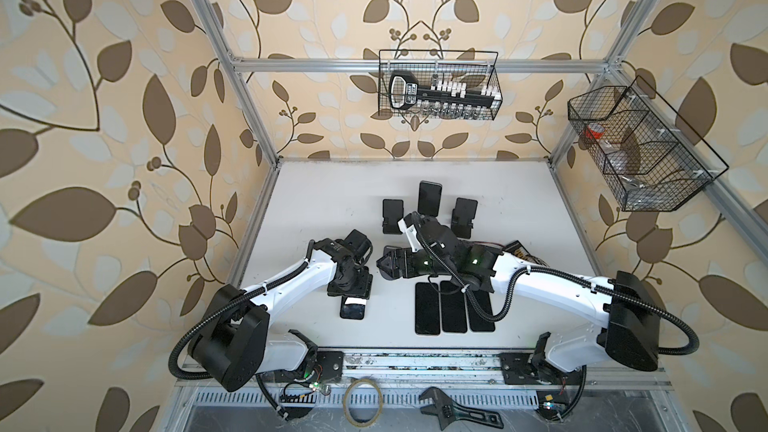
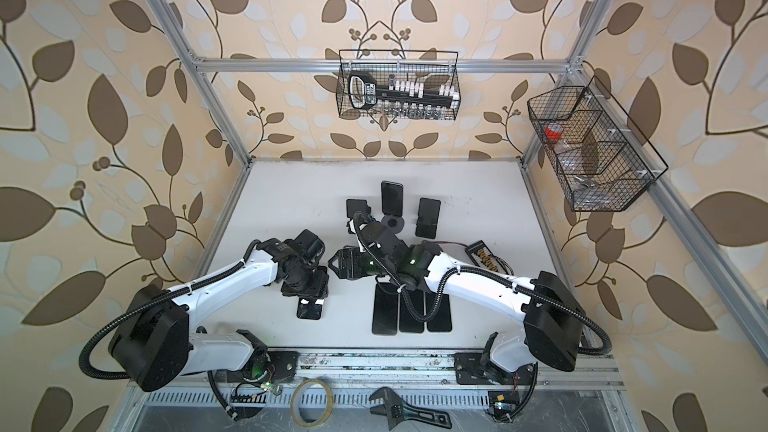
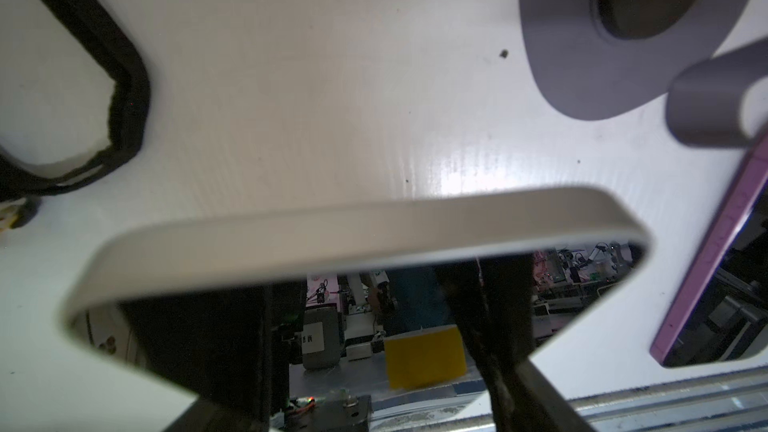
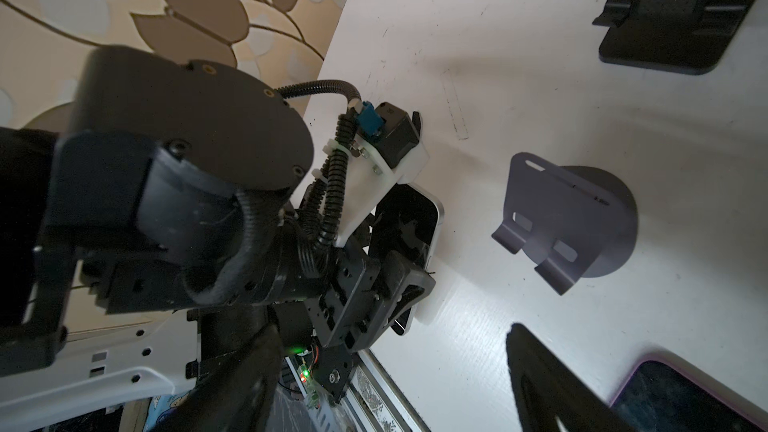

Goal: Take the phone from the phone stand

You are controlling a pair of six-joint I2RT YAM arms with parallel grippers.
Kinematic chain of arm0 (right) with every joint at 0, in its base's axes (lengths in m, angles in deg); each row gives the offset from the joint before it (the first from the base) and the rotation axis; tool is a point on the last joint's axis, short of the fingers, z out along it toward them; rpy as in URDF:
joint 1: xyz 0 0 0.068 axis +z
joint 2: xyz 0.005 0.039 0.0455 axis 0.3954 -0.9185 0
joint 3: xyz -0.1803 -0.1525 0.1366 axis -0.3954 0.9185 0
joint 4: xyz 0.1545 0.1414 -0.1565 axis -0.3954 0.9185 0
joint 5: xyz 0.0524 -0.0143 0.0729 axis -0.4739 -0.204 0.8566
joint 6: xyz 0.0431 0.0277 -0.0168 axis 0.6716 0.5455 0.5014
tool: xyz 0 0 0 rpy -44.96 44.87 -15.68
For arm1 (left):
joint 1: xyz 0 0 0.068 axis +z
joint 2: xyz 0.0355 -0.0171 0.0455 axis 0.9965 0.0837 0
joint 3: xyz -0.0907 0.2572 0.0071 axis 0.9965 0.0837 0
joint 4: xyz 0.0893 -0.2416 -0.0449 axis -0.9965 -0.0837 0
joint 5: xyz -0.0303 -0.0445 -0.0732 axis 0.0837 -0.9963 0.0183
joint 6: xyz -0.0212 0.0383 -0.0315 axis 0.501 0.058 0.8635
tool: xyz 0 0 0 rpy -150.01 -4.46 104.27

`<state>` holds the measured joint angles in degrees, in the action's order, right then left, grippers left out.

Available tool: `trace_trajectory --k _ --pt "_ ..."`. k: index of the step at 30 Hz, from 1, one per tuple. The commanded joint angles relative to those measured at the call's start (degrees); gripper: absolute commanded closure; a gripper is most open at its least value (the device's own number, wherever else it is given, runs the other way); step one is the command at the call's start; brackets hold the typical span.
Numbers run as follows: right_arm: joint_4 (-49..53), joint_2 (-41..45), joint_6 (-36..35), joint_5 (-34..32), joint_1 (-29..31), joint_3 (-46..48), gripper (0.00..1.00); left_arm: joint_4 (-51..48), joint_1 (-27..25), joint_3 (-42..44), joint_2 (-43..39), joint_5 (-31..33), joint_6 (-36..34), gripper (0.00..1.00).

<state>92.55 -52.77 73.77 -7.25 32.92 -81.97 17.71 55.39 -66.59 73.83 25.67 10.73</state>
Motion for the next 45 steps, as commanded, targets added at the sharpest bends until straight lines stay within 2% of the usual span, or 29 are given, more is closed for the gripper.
trace_trajectory --k 1,19,45 --pt "-0.95 2.1 0.12 -1.14 0.31 1.15 0.14 -1.52 0.09 -2.46 -0.32 -1.84 1.27 0.35" --pt "-1.8 10.63 0.81 -10.38 0.3 5.39 0.14 -0.15 -0.08 -2.53 6.5 -4.89 0.94 0.35" --pt "-1.67 10.31 1.07 -9.56 0.27 5.72 0.14 -0.42 -0.08 -3.39 12.76 -6.74 0.24 0.32"
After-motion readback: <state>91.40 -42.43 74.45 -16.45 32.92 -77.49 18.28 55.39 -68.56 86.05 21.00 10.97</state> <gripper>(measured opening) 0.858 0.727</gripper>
